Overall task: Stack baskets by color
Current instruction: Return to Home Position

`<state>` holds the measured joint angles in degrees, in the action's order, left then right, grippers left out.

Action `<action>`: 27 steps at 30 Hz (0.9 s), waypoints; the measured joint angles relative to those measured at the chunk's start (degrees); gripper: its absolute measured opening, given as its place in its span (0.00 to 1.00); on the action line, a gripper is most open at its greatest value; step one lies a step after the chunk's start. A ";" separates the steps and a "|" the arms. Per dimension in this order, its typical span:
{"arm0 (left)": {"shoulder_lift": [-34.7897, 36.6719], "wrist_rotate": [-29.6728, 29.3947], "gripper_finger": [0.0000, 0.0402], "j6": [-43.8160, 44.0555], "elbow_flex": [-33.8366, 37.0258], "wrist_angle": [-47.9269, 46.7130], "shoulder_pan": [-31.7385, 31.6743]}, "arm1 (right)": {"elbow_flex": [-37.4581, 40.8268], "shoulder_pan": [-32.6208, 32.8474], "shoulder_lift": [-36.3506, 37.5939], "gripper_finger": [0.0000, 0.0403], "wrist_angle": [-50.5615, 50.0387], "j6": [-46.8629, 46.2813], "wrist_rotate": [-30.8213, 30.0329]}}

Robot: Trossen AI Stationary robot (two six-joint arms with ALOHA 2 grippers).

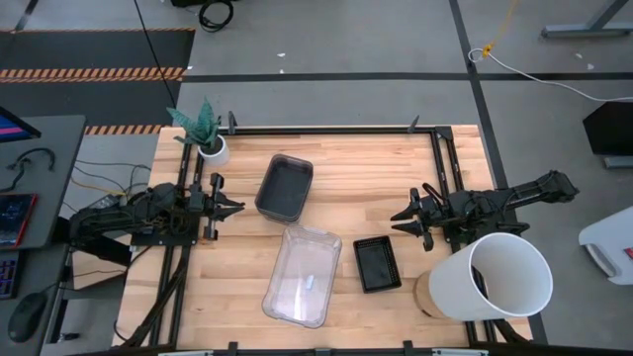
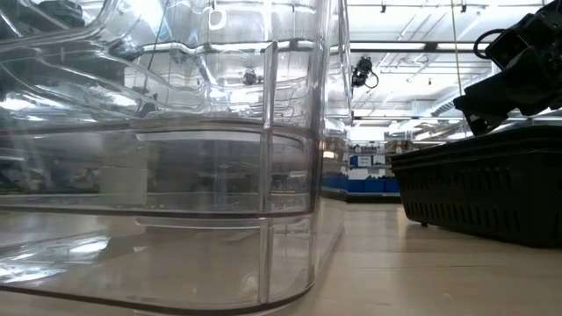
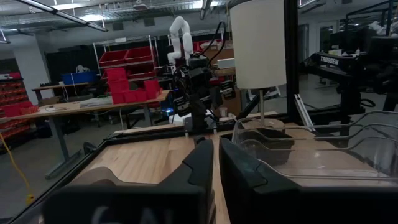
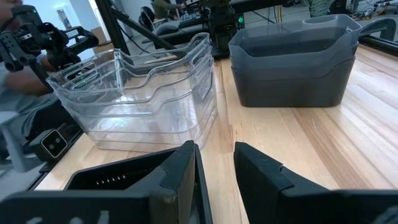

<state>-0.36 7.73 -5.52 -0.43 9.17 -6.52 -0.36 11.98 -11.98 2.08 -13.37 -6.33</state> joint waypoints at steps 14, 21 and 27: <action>0.00 0.02 0.09 0.00 0.00 0.00 0.00 | 0.00 0.01 -0.01 0.29 0.01 0.00 0.00; 0.00 0.00 0.07 0.01 0.00 0.00 0.00 | 0.00 0.00 -0.01 0.29 -0.02 0.00 0.00; 0.00 0.01 0.06 0.00 0.00 0.00 -0.01 | 0.00 0.01 -0.01 0.29 -0.02 0.02 0.00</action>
<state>-0.36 7.74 -5.52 -0.43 9.17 -6.53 -0.36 11.99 -11.99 2.07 -13.34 -6.33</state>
